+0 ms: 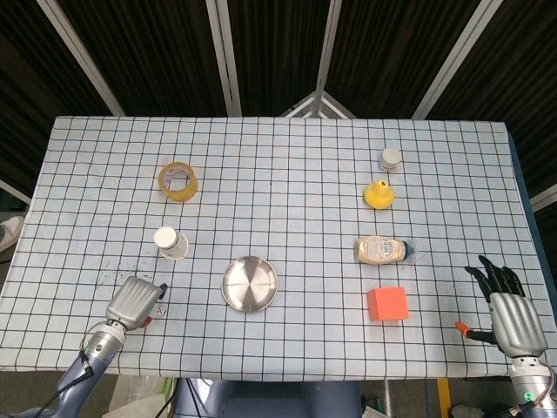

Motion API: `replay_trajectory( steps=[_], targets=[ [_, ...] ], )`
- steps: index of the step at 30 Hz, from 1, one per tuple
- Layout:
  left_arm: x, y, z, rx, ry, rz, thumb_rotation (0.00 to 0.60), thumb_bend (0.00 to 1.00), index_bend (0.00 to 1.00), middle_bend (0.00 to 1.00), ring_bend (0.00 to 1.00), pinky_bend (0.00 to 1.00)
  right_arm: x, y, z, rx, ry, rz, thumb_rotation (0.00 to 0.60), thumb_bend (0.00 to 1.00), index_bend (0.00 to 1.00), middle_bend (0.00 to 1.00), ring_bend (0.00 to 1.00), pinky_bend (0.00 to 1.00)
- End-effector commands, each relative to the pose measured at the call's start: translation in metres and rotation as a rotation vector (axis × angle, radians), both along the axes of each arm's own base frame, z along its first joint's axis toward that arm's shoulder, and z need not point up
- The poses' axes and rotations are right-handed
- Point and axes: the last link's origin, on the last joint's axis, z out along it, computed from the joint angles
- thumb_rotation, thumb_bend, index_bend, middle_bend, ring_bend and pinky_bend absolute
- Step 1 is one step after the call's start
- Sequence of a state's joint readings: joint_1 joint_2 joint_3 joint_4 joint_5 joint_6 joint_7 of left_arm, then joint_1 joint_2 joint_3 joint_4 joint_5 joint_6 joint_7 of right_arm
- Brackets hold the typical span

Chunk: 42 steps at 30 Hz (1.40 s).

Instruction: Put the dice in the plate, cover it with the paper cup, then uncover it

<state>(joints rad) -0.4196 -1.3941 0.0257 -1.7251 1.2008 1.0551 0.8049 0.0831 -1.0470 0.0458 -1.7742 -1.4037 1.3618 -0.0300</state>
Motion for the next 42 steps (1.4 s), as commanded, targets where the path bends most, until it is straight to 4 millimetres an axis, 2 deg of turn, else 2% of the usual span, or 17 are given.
replay_trajectory(
  steps=[1,26,42],
  targets=[
    [0.001,0.000,-0.002,-0.001,-0.002,-0.003,0.600,0.31,0.48,0.94,0.83,0.80,0.000,0.000,0.000,0.000,-0.001,0.000,0.600,0.14,0.17,0.03,0.10,0.00],
    [0.006,-0.002,-0.015,-0.027,0.009,-0.030,0.600,0.36,0.52,0.93,0.83,0.80,0.000,0.000,0.001,0.003,-0.007,-0.001,0.600,0.14,0.17,0.03,0.10,0.00],
    [0.006,-0.003,-0.013,-0.014,0.021,-0.037,0.600,0.48,0.59,0.94,0.83,0.80,0.000,0.001,0.001,0.013,-0.019,0.001,0.600,0.14,0.17,0.03,0.10,0.00]
  ],
)
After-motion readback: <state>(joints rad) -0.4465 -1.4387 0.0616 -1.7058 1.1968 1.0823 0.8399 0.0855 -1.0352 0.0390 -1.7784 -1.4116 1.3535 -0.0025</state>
